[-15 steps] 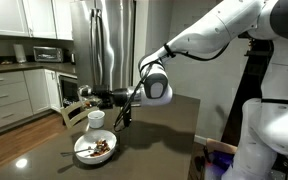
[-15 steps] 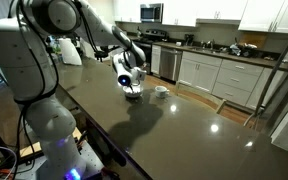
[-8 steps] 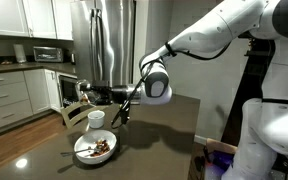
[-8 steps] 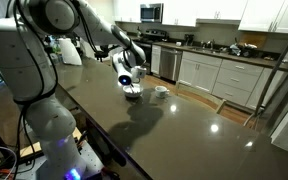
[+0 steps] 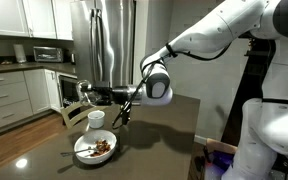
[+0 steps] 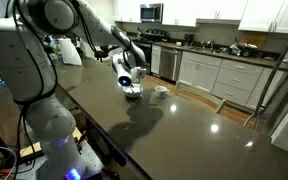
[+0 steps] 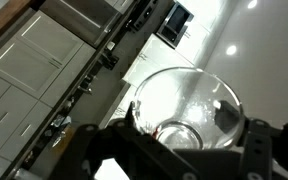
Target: Pour the contents in the glass cup into the white bowl
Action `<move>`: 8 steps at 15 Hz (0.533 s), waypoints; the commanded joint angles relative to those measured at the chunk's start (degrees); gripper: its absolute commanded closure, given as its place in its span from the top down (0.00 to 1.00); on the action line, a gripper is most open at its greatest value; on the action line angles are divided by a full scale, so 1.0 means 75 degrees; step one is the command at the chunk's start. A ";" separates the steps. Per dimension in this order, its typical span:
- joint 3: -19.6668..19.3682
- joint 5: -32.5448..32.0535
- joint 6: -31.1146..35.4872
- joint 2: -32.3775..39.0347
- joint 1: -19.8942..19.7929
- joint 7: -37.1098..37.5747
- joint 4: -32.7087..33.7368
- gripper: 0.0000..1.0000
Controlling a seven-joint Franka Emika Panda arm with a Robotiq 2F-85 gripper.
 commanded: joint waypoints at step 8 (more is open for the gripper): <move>0.0051 0.0090 -0.0130 -0.0196 -0.0174 -0.0326 -0.0274 0.54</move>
